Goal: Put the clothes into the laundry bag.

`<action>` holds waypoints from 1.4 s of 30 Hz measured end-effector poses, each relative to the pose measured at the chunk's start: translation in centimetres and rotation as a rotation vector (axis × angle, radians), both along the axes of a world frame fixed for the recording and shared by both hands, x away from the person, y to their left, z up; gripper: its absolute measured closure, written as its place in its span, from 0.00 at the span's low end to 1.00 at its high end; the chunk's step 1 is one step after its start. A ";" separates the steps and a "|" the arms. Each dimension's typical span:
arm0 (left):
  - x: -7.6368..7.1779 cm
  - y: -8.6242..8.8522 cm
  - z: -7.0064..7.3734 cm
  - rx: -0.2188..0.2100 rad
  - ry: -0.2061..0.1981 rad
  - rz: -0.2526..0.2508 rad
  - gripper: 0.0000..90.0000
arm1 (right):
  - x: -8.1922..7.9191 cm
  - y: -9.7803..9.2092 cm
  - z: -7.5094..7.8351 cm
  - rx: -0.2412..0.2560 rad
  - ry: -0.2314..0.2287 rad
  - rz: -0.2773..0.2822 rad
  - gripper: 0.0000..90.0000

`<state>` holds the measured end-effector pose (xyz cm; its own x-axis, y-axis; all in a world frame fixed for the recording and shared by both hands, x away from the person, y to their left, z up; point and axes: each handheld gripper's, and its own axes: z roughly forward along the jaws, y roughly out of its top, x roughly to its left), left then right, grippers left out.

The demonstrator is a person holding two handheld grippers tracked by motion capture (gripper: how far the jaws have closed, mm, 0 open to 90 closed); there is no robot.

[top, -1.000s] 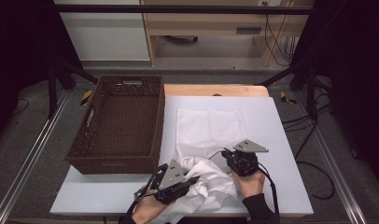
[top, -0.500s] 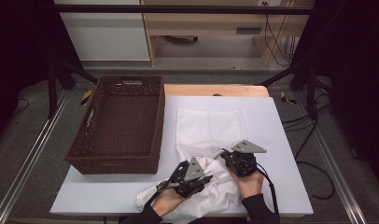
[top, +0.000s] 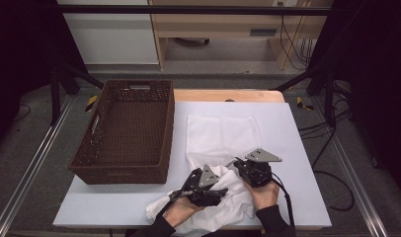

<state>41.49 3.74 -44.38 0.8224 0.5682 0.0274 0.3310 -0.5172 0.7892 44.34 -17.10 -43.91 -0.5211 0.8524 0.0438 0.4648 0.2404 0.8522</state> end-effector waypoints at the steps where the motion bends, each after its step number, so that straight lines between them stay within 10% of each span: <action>1: 0.1 0.3 0.3 0.001 -0.015 0.016 0.37 | 0.0 0.0 0.0 0.003 0.001 0.000 0.97; 10: 1.8 0.7 -1.7 -0.004 0.035 0.025 0.25 | 0.0 0.1 0.0 -0.003 0.001 0.007 0.97; 20: 1.1 0.6 -1.6 -0.020 0.006 0.007 0.88 | 0.0 0.3 -0.2 -0.006 0.008 0.010 0.97; 29: -1.0 -2.0 1.1 -0.064 -0.058 -0.098 0.90 | 0.0 0.0 0.0 0.017 0.003 -0.003 0.98; 36: 1.1 -4.2 -1.5 0.033 -0.012 -0.077 0.89 | -0.1 -0.3 0.3 0.037 -0.010 0.001 0.98; 42: 1.9 -3.7 -2.0 0.013 -0.007 -0.036 0.79 | -0.3 -0.4 0.5 0.035 -0.014 0.010 0.97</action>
